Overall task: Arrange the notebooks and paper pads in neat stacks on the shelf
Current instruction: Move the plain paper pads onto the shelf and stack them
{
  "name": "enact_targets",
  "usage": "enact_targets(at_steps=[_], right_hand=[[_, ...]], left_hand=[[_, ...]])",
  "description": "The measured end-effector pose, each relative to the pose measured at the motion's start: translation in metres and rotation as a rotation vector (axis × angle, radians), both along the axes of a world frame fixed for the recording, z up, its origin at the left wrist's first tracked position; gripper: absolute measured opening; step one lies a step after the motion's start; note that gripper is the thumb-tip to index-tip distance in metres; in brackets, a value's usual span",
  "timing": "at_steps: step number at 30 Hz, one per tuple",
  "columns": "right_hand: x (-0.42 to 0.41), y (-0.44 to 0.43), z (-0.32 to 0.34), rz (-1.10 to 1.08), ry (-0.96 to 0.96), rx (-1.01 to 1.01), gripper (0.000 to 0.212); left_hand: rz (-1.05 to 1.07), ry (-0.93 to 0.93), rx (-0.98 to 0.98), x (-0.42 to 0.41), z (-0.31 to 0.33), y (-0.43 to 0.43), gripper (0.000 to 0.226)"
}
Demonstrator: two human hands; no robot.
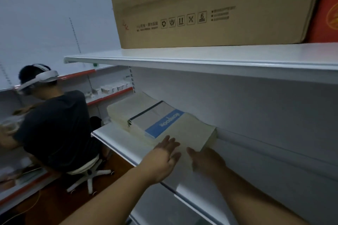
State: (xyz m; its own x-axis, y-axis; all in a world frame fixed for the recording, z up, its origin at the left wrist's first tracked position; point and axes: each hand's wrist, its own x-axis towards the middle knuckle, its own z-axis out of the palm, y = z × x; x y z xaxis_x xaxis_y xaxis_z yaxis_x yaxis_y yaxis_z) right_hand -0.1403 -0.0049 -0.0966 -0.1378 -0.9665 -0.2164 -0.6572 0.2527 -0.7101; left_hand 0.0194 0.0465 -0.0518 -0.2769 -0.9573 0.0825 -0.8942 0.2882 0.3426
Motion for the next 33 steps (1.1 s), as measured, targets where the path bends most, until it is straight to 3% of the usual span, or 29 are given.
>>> enact_targets(at_steps=[6, 8, 10, 12, 14, 15, 18, 20, 23, 24, 28, 30, 33], right_hand=[[-0.025, 0.018, 0.002, -0.16, -0.553, -0.011, 0.028], [-0.017, 0.036, 0.009, -0.201, -0.709, -0.08, 0.018], [-0.001, 0.045, 0.017, -0.167, -0.728, -0.171, 0.017], [0.02, 0.042, 0.024, -0.104, -0.613, -0.268, 0.016], [0.038, 0.028, 0.027, -0.118, -0.286, -0.327, 0.013], [0.042, 0.015, 0.021, -0.182, -0.096, -0.319, 0.029], [0.042, -0.012, 0.008, -0.408, 0.23, -0.075, 0.07], [0.037, -0.015, 0.001, -0.397, 0.215, 0.05, 0.071], [0.023, -0.001, 0.006, -0.481, 0.209, -0.014, 0.054], [0.016, 0.007, 0.009, -0.51, 0.16, -0.084, 0.043], [0.016, 0.044, 0.032, -0.62, -0.55, -0.337, 0.016], [0.037, 0.044, 0.044, -0.579, -0.63, -0.343, 0.01], [0.073, 0.023, 0.047, -0.455, -0.521, -0.363, 0.011]], left_hand=[[0.208, 0.576, -0.024, 0.04, -0.003, -0.033, 0.023], [0.216, 0.689, 0.127, 0.055, 0.0, -0.043, 0.022], [0.168, 0.852, 0.395, 0.058, 0.005, -0.051, 0.022], [0.094, 1.064, 0.575, 0.06, 0.008, -0.06, 0.015], [0.049, 1.239, 0.583, 0.069, 0.008, -0.073, 0.022], [0.051, 1.299, 0.565, 0.076, 0.007, -0.079, 0.028], [0.109, 1.363, 0.504, 0.098, 0.001, -0.09, 0.036], [0.122, 1.369, 0.507, 0.114, -0.003, -0.092, 0.039], [0.098, 1.343, 0.511, 0.137, -0.005, -0.095, 0.04], [0.09, 1.336, 0.491, 0.144, -0.007, -0.096, 0.04], [0.066, 1.328, 0.488, 0.153, -0.012, -0.096, 0.038], [0.057, 1.336, 0.528, 0.146, -0.014, -0.094, 0.031], [0.028, 1.365, 0.613, 0.132, -0.014, -0.091, 0.024]])
